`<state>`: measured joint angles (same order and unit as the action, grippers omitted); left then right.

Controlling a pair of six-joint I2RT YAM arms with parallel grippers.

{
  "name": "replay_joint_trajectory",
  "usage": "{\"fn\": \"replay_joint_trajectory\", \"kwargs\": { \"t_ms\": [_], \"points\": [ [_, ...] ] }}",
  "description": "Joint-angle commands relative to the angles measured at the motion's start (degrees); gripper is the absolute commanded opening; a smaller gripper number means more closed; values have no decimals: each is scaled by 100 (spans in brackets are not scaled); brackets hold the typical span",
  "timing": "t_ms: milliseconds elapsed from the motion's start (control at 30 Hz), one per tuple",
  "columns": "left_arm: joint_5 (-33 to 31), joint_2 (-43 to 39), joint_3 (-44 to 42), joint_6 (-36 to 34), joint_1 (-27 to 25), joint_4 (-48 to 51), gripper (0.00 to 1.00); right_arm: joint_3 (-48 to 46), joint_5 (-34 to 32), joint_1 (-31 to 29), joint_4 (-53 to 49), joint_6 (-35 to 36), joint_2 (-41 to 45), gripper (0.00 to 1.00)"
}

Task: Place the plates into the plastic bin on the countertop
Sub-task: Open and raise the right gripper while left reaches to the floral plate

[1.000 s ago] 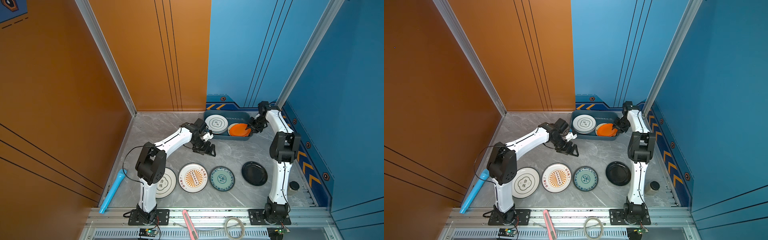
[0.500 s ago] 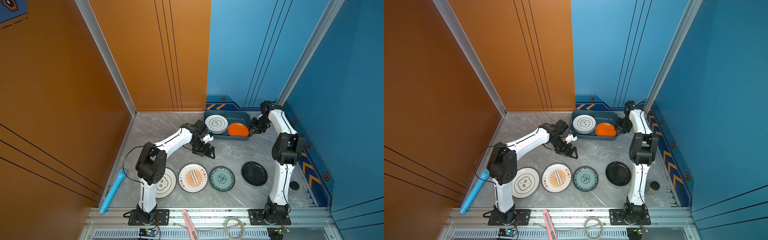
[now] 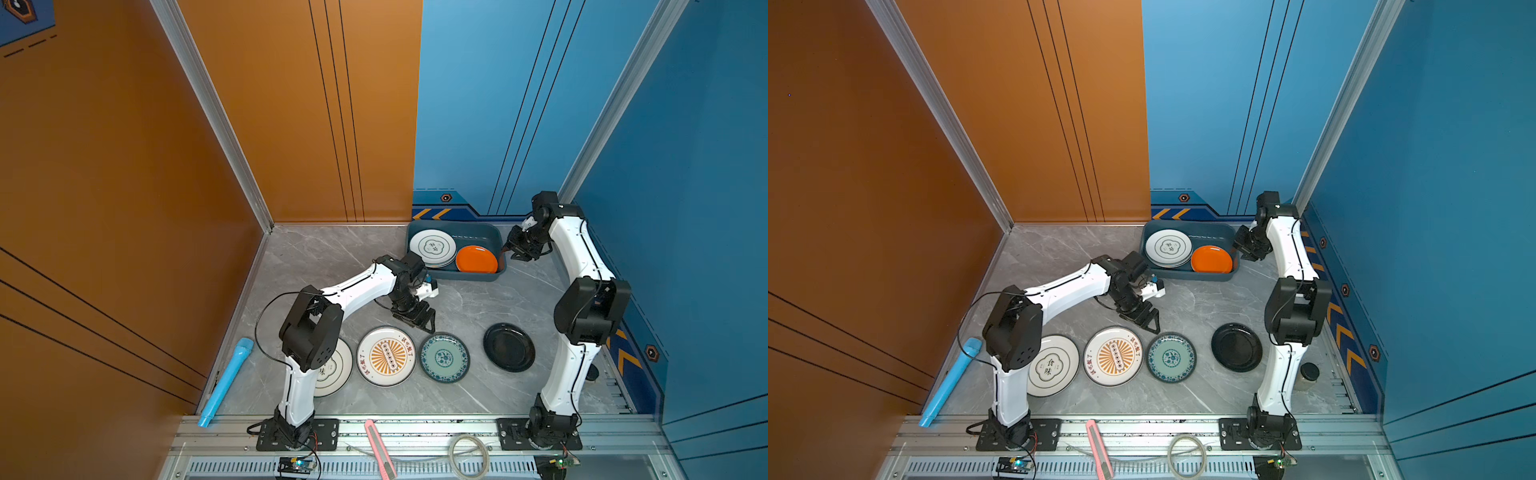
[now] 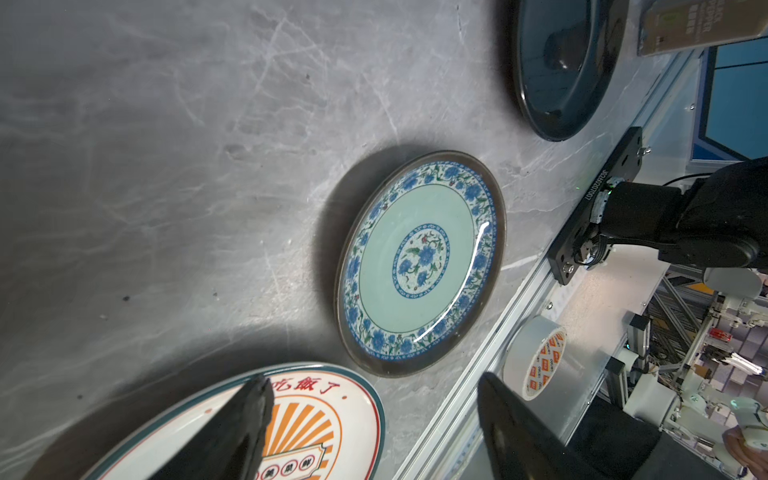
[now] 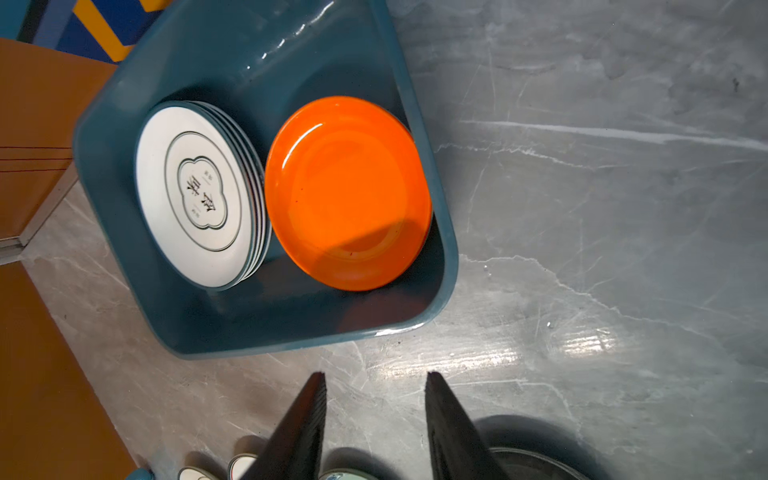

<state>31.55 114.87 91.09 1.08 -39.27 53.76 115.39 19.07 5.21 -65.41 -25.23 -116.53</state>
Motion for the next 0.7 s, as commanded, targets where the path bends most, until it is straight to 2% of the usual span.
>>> {"fn": "replay_joint_trajectory", "kwargs": {
  "t_ms": [0, 333, 667],
  "points": [
    [77, 229, -76, -349, -55, 135, 77, -347, 120, 24, -47, 124, 279, 43],
    [201, 917, 386, -529, -150, 136, 63, -1585, 50, 24, 280, 116, 966, 43],
    [164, 1097, 349, -576, -214, 135, 50, -2557, 50, 41, 625, 54, 1576, 43]
  ]
}}
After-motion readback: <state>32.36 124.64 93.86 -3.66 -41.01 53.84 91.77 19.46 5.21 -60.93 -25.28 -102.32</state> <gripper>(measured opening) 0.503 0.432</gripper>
